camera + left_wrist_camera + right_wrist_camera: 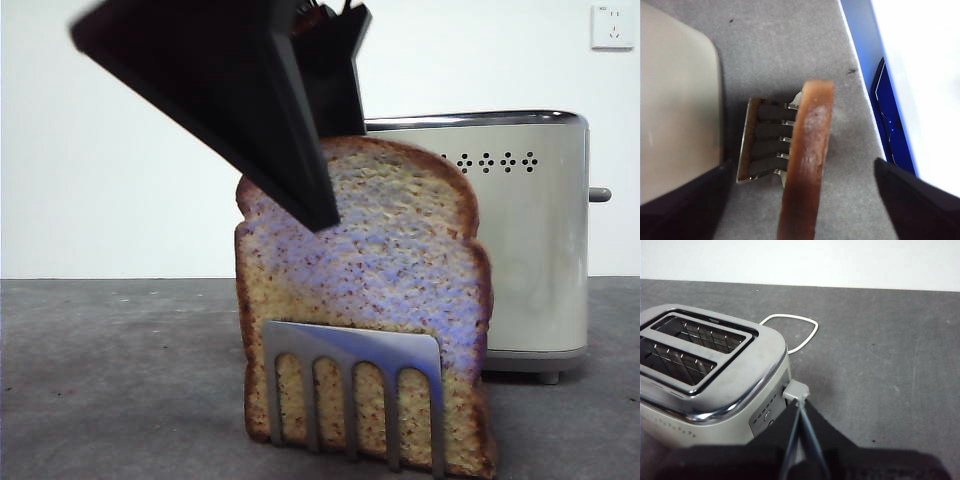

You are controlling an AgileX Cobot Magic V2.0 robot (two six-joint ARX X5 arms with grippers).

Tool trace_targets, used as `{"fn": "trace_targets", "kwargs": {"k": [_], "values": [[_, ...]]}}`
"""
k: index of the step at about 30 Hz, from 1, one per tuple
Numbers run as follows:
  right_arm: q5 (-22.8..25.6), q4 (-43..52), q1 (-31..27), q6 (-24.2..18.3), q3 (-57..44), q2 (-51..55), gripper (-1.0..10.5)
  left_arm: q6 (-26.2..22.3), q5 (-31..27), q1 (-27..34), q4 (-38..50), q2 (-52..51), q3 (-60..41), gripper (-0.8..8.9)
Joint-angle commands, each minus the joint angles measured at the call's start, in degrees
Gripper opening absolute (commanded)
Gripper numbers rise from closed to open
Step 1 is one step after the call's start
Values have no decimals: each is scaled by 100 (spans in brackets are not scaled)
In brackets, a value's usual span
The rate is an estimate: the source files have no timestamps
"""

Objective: Pick up a slice of bread from the rack,put the bread on the toaster,press the button

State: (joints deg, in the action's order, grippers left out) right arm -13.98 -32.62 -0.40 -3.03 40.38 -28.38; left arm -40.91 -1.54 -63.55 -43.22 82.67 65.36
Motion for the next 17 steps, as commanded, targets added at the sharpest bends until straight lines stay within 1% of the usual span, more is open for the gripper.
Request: {"fn": "trace_targets", "kwargs": {"k": [1, 4, 7, 9, 12, 17], "values": [[-22, -17, 0, -46, 28, -2, -7, -26, -2, -20, 17, 153, -2, 301], [-20, -76, 0, -44, 26, -2, -7, -31, -7, -17, 37, 212, -2, 215], [-20, -127, 2, -46, 26, -2, -7, -44, -66, -13, 68, 221, -2, 206], [-20, -181, 0, -46, 26, -2, -7, -92, -219, -13, 87, 221, -2, 202], [-20, -234, 2, -46, 26, -2, -7, -118, -385, -13, 87, 221, -2, 147], [-20, -240, 0, -46, 26, -2, -7, -133, -450, -13, 85, 219, -2, 147]]}}
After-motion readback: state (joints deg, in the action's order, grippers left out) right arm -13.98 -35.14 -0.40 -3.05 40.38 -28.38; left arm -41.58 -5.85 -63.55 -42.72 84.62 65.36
